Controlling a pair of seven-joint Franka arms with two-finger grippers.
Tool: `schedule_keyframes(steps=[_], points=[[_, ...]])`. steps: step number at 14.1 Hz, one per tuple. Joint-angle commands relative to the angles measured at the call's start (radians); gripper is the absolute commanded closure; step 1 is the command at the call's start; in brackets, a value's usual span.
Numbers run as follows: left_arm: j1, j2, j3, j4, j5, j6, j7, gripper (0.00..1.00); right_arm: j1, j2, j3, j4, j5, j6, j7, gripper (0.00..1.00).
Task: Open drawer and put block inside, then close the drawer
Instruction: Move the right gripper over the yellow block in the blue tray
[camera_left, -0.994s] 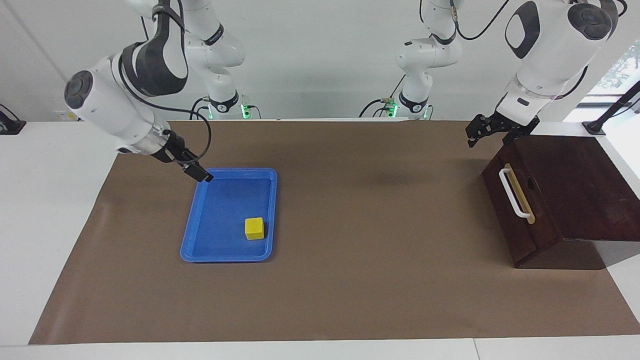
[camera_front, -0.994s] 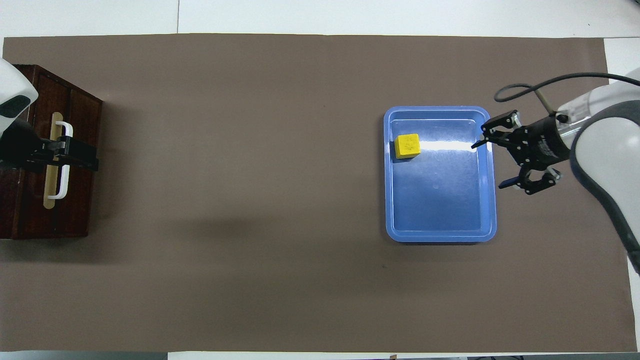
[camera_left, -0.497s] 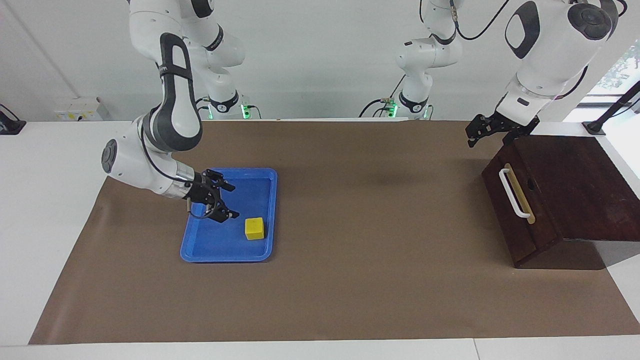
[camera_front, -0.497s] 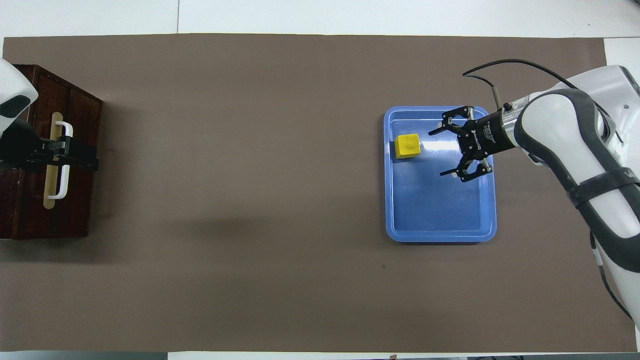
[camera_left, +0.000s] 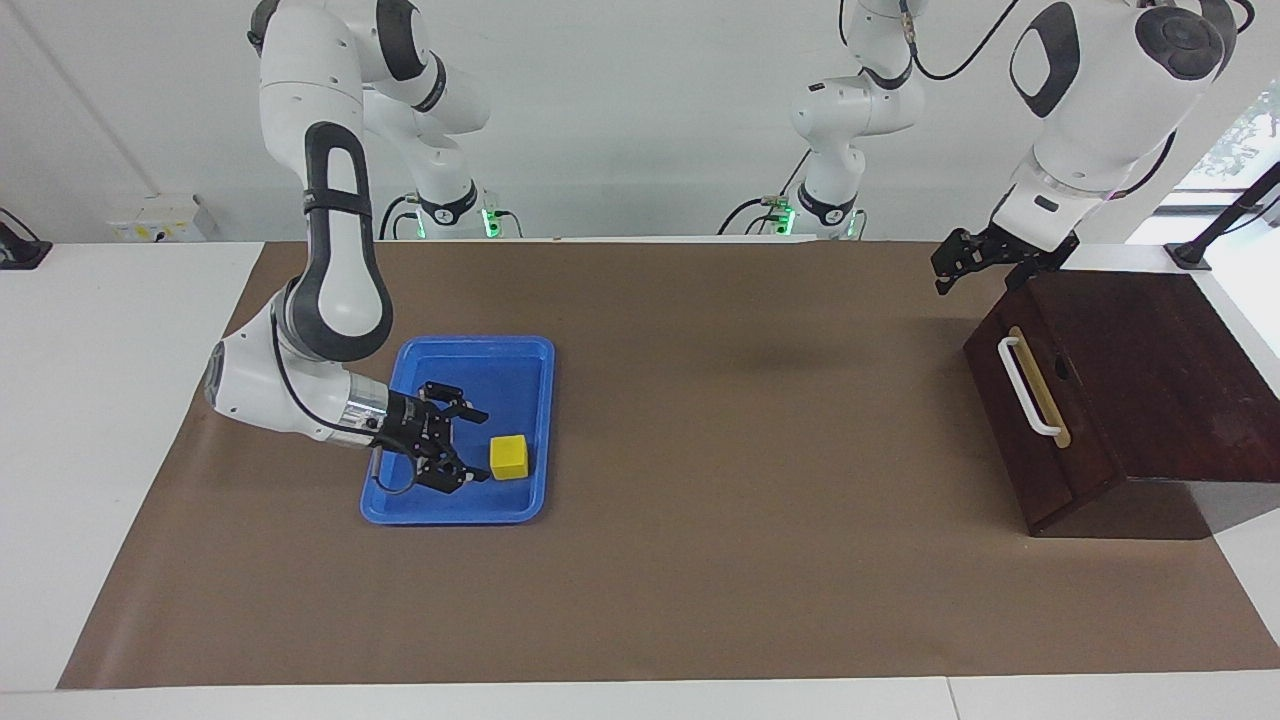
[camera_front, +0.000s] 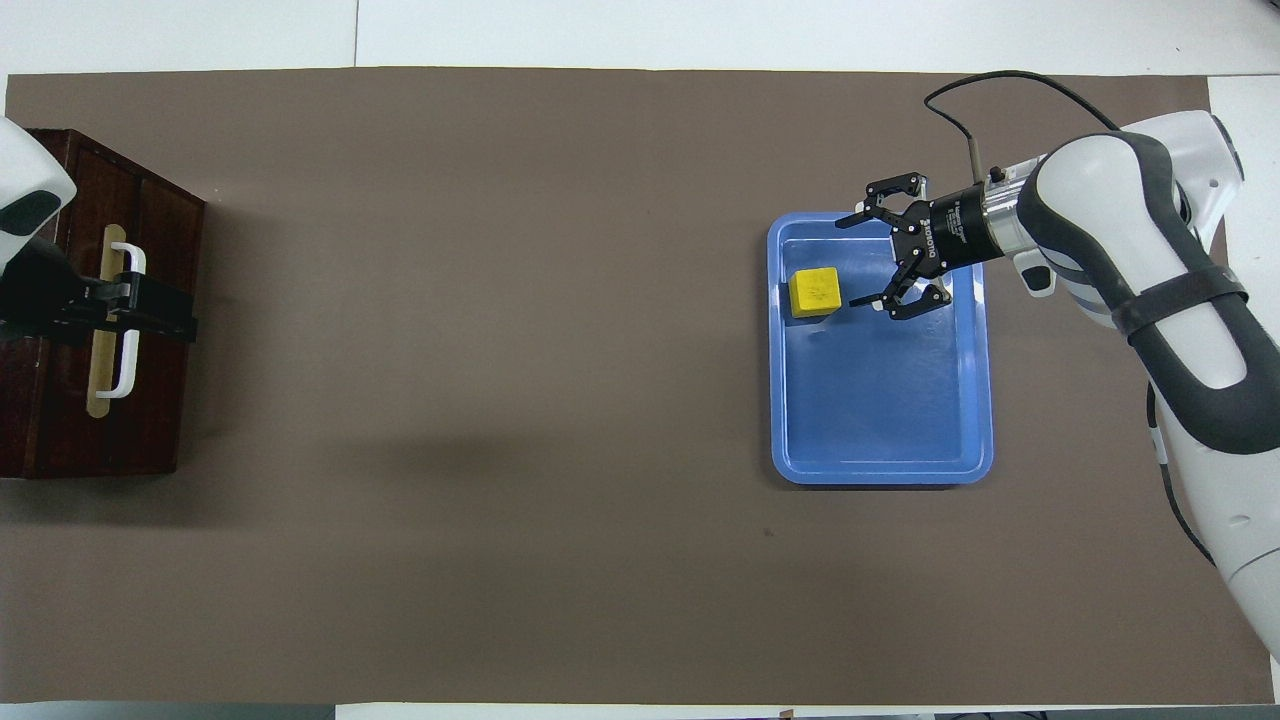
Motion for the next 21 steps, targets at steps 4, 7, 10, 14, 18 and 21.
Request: schedule_keyframes(steps=[4,7,10,14,18,21], points=[[0.003,-0.027,0.003,-0.023,-0.012,0.001,0.005,0.00,0.002,0.035,0.005,-0.009,0.010,0.017,-0.005,0.00],[0.003,-0.027,0.003,-0.023,-0.012,0.001,0.005,0.00,0.010,0.055,0.006,-0.006,0.015,0.031,-0.011,0.00],[0.003,-0.027,0.003,-0.023,-0.012,0.001,0.005,0.00,0.018,0.060,0.006,-0.010,0.015,0.045,-0.011,0.00],[0.003,-0.027,0.003,-0.023,-0.012,0.001,0.005,0.00,0.019,0.060,0.005,-0.011,0.007,0.045,-0.012,0.00],[-0.009,-0.027,0.002,-0.021,-0.012,0.002,0.002,0.00,0.021,0.058,0.005,-0.016,0.004,0.045,-0.011,0.13],[-0.014,-0.027,-0.008,-0.024,-0.011,0.023,0.002,0.00,0.021,0.057,0.003,-0.023,0.003,0.045,-0.011,0.14]])
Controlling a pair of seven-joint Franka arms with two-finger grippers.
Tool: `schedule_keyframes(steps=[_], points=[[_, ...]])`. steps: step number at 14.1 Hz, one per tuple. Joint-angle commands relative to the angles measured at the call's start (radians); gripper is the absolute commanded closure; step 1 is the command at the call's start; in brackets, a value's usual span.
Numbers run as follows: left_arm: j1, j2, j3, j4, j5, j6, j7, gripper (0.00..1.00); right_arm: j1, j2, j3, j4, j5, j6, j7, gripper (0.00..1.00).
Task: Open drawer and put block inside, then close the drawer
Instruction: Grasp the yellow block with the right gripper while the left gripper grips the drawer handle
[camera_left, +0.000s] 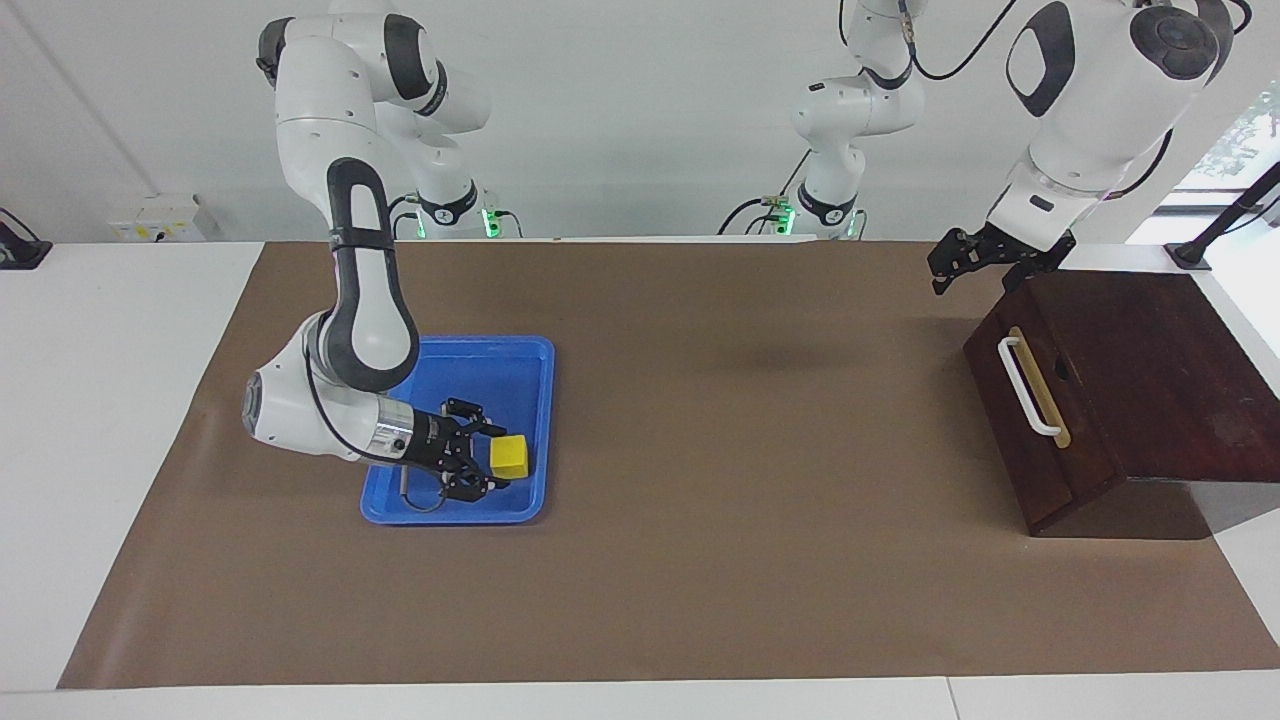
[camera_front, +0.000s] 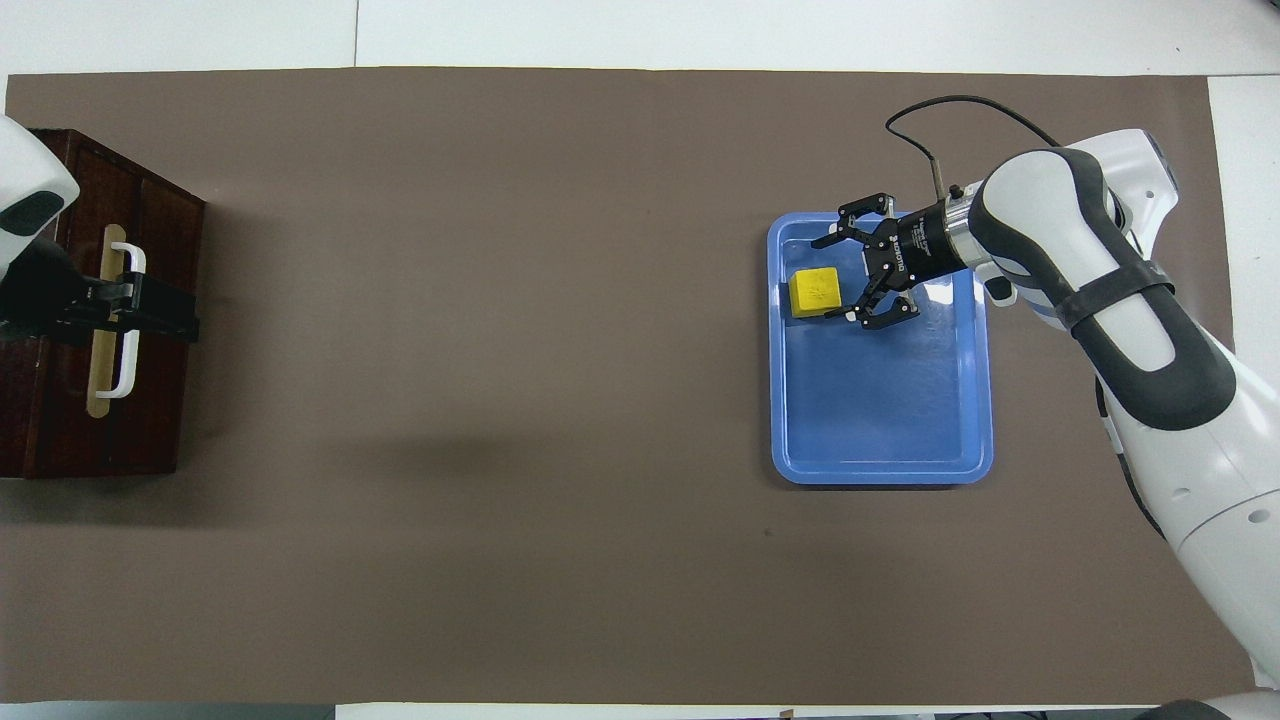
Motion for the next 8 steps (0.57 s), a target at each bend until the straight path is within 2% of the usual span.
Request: schedule_keyframes(steps=[1,2,4,8], points=[[-0.021,-0.028,0.006,-0.028,-0.011,0.026,-0.001,0.00,-0.001,-0.005,0.002,-0.015,0.003,0.018,-0.010,0.12],[-0.040,-0.033,0.006,-0.050,-0.006,0.052,-0.022,0.00,-0.002,-0.005,0.002,-0.015,0.001,0.014,-0.010,0.11],[-0.061,-0.080,0.006,-0.157,0.035,0.144,-0.025,0.00,-0.005,-0.005,0.002,-0.016,-0.022,0.011,-0.011,0.10],[-0.075,-0.070,0.004,-0.184,0.106,0.178,-0.022,0.00,-0.010,-0.005,0.002,-0.016,-0.030,0.005,-0.014,0.07]])
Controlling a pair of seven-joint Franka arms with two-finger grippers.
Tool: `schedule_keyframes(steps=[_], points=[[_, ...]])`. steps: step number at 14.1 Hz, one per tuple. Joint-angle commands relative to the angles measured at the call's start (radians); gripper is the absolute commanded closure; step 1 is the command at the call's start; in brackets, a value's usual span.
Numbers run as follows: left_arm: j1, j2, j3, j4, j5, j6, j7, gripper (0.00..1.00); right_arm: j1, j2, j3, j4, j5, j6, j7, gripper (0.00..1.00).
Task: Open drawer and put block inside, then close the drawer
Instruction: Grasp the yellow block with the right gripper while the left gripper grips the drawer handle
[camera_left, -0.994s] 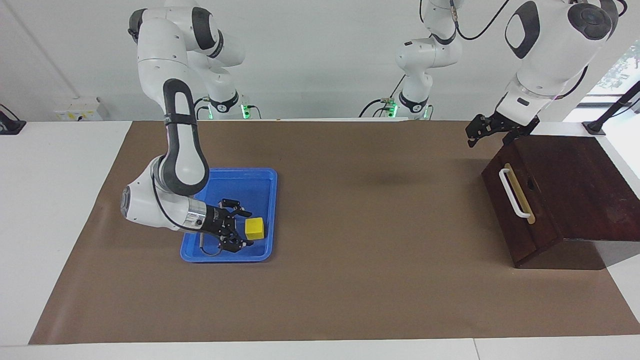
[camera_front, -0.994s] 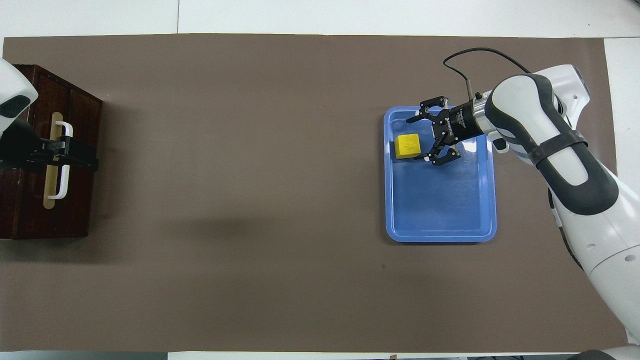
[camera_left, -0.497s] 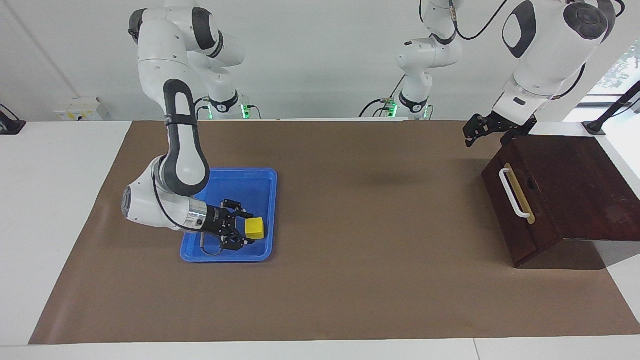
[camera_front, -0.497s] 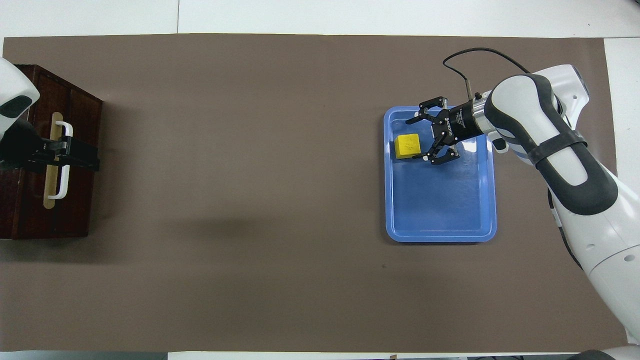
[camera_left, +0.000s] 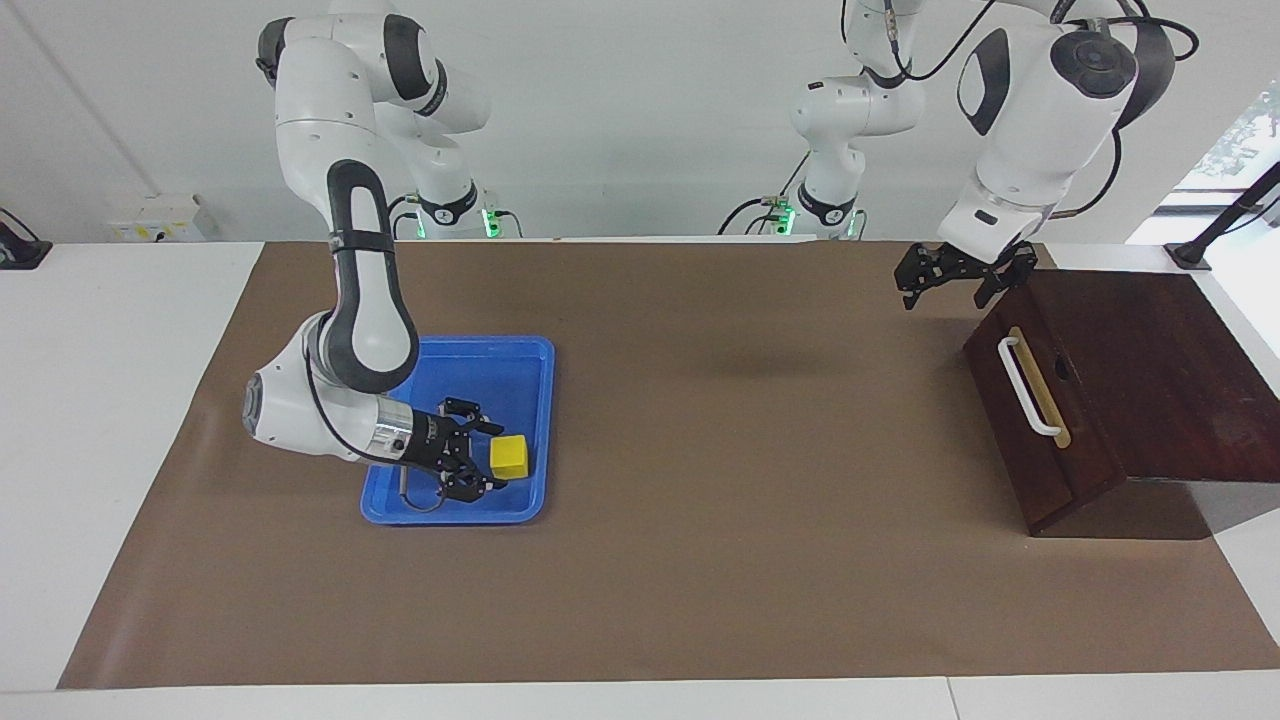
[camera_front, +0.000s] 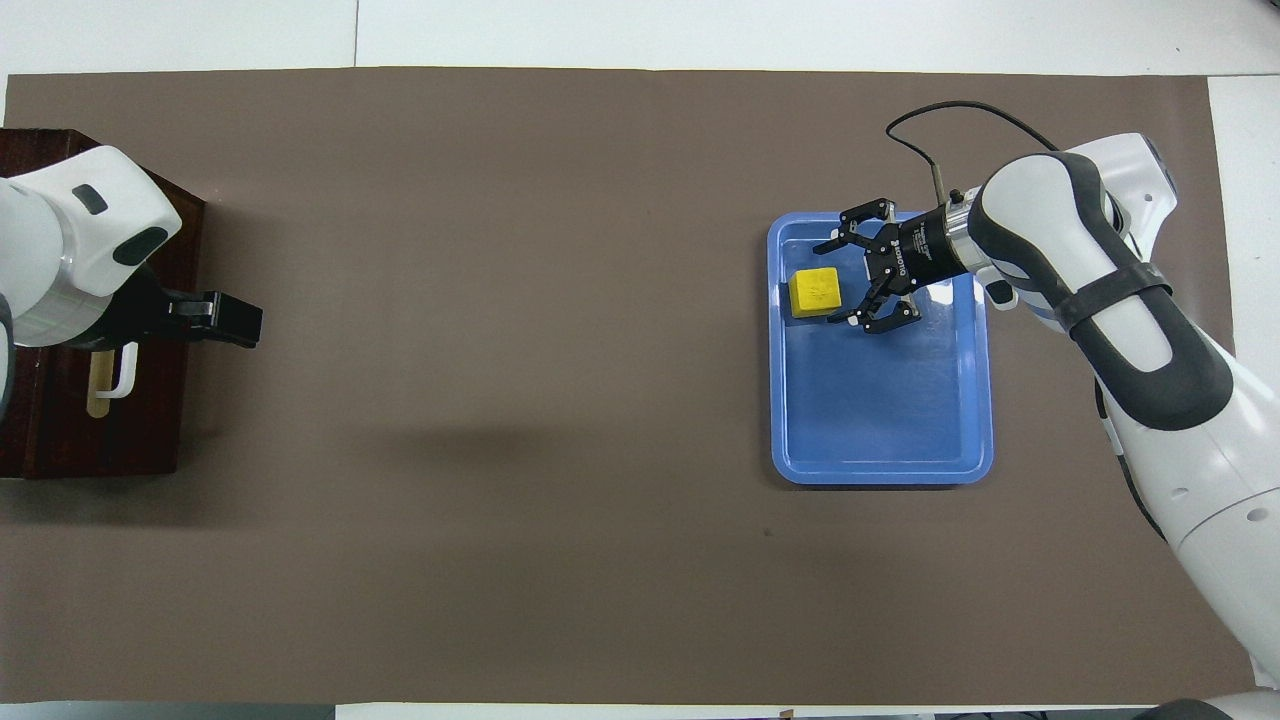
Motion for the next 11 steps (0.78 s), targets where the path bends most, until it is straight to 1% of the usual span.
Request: schedule_keyframes(steps=[1,3,4,5,6,7,9,11], points=[[-0.026,-0.026,0.009,-0.057,0.076,0.049,-0.009,0.00,-0.010,-0.005,0.006,-0.010,-0.022,0.005,-0.013,0.07],[-0.043,0.006,0.009,-0.071,0.185,0.080,-0.009,0.00,-0.010,-0.005,0.006,-0.010,-0.026,0.005,-0.013,0.08],[-0.045,0.026,0.009,-0.074,0.214,0.086,-0.010,0.00,-0.010,-0.005,0.006,-0.010,-0.028,0.005,-0.012,0.18],[-0.045,0.038,0.009,-0.074,0.260,0.095,-0.013,0.00,-0.010,-0.005,0.006,-0.010,-0.026,0.005,-0.009,0.57],[-0.052,0.058,0.009,-0.079,0.326,0.100,-0.018,0.00,-0.009,-0.005,0.006,-0.010,-0.026,0.007,0.000,0.93],[-0.061,0.069,0.009,-0.090,0.364,0.103,-0.024,0.00,-0.004,-0.005,0.006,-0.009,-0.026,0.010,0.016,1.00],[-0.061,0.075,0.009,-0.132,0.408,0.138,-0.093,0.00,-0.003,-0.005,0.005,0.004,-0.029,0.011,0.040,1.00],[-0.060,0.075,0.009,-0.203,0.496,0.209,-0.178,0.00,-0.004,-0.006,0.006,0.019,-0.054,0.005,0.045,1.00]])
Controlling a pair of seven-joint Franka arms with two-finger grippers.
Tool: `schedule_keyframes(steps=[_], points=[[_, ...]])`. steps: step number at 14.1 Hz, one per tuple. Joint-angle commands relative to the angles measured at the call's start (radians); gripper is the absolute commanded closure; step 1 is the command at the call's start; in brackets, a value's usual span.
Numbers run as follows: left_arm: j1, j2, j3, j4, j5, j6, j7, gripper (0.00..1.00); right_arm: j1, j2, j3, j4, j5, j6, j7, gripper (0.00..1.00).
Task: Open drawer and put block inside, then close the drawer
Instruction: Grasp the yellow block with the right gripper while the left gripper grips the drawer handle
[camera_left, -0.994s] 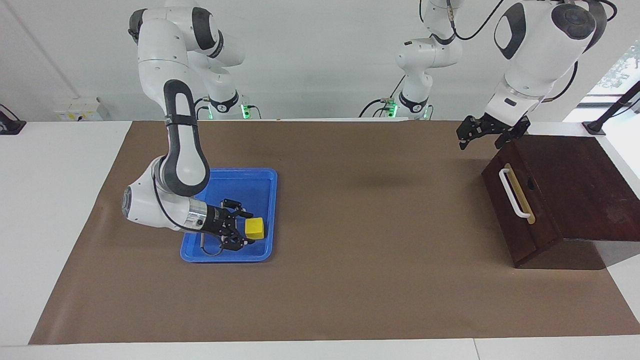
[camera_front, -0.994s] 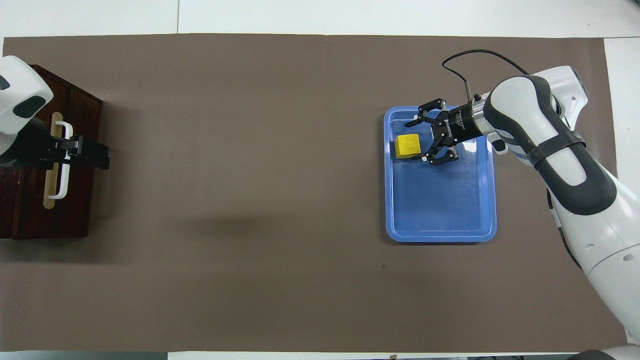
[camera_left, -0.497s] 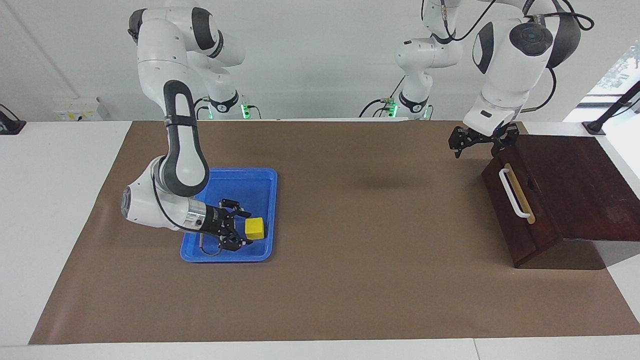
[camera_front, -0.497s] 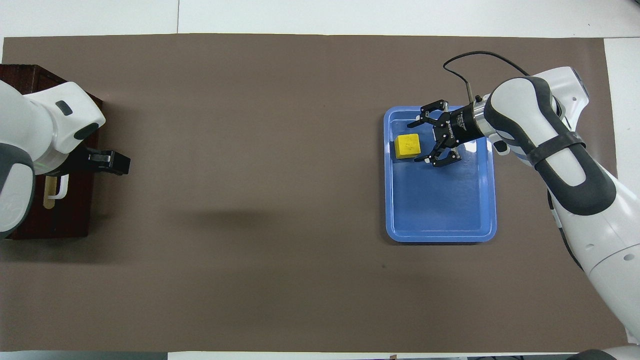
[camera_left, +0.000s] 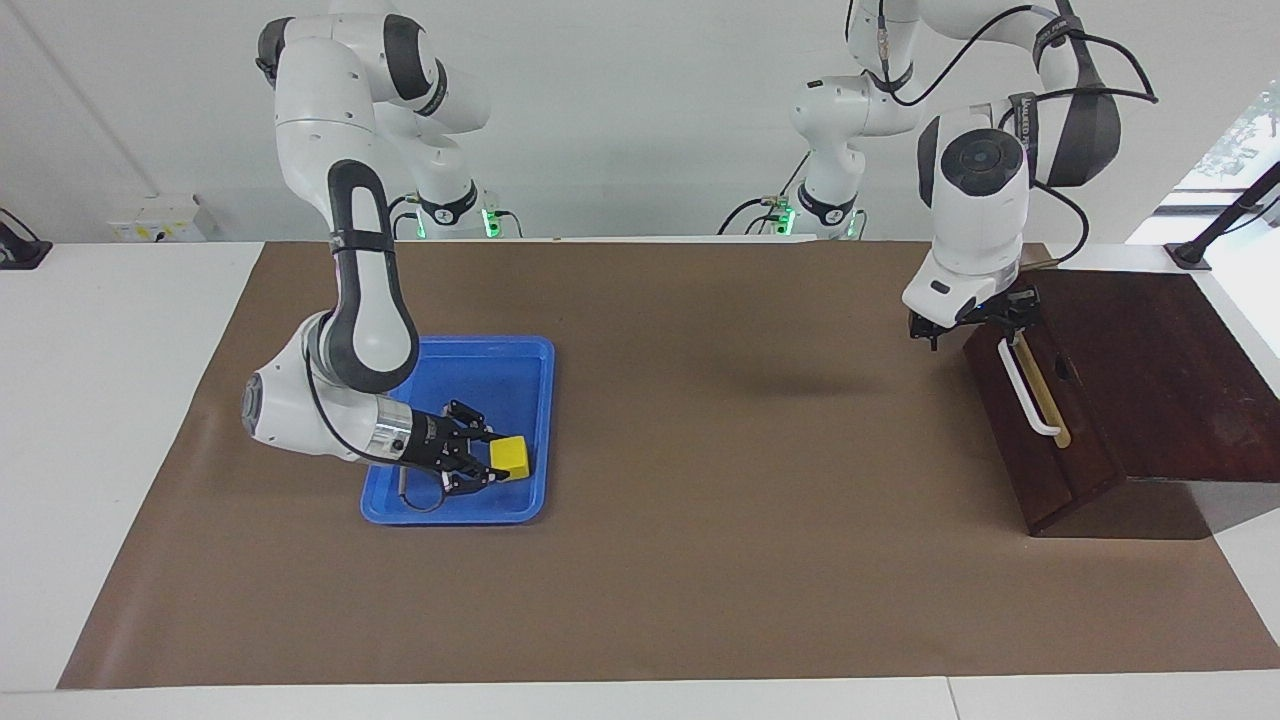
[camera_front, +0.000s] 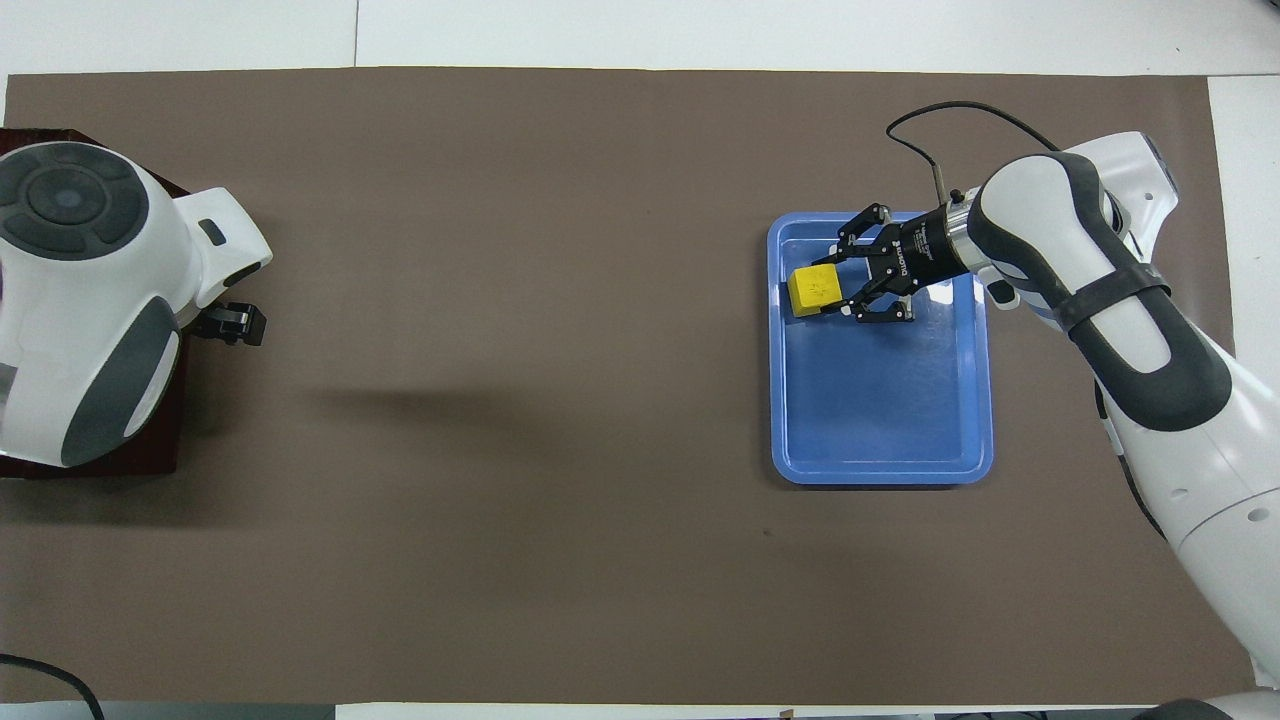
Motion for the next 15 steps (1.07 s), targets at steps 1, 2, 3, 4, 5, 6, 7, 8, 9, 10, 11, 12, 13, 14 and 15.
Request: schedule_keyframes(steps=[1,2,3,4,5,6,7,8,9,10,11,12,13,14,15], points=[[-0.008,-0.008,0.010,-0.091,0.122,0.095,-0.085,0.00,-0.006,-0.011,0.007,0.027,-0.035,-0.004,0.037,1.00],[-0.002,0.006,0.012,-0.090,0.139,0.114,-0.083,0.00,-0.006,-0.014,0.007,0.053,-0.034,-0.025,0.045,1.00],[0.009,0.009,0.013,-0.090,0.144,0.152,-0.082,0.00,-0.008,-0.018,0.006,0.087,-0.035,-0.065,0.064,1.00],[0.030,0.019,0.015,-0.090,0.145,0.186,-0.082,0.00,-0.008,-0.031,0.004,0.122,-0.039,-0.099,0.089,1.00],[0.035,0.037,0.015,-0.090,0.160,0.200,-0.082,0.00,-0.008,-0.041,0.004,0.150,-0.042,-0.129,0.107,1.00],[0.038,0.043,0.015,-0.091,0.192,0.211,-0.082,0.00,-0.002,-0.058,0.004,0.168,-0.051,-0.148,0.127,1.00],[0.055,0.054,0.017,-0.093,0.200,0.224,-0.082,0.00,0.003,-0.090,0.007,0.171,-0.058,-0.154,0.143,1.00],[0.072,0.063,0.017,-0.093,0.203,0.247,-0.082,0.00,0.018,-0.119,0.007,0.171,-0.058,-0.162,0.156,1.00],[0.077,0.068,0.017,-0.093,0.203,0.263,-0.082,0.00,0.021,-0.147,0.011,0.173,-0.058,-0.191,0.178,1.00],[0.089,0.075,0.017,-0.091,0.205,0.269,-0.083,0.00,0.027,-0.181,0.014,0.173,-0.058,-0.206,0.213,1.00],[0.087,0.104,0.017,-0.085,0.223,0.270,-0.086,0.00,0.038,-0.207,0.015,0.173,-0.058,-0.213,0.248,1.00],[0.086,0.118,0.017,-0.081,0.257,0.274,-0.103,0.00,0.049,-0.228,0.015,0.173,-0.057,-0.223,0.284,1.00],[0.089,0.131,0.017,-0.073,0.268,0.283,-0.119,0.00,0.061,-0.247,0.017,0.173,-0.055,-0.228,0.313,1.00],[0.089,0.146,0.017,-0.055,0.268,0.284,-0.120,0.00,0.078,-0.261,0.017,0.174,-0.051,-0.228,0.348,1.00],[0.089,0.163,0.017,-0.041,0.268,0.284,-0.122,0.00,0.096,-0.262,0.017,0.190,-0.048,-0.228,0.374,1.00]])
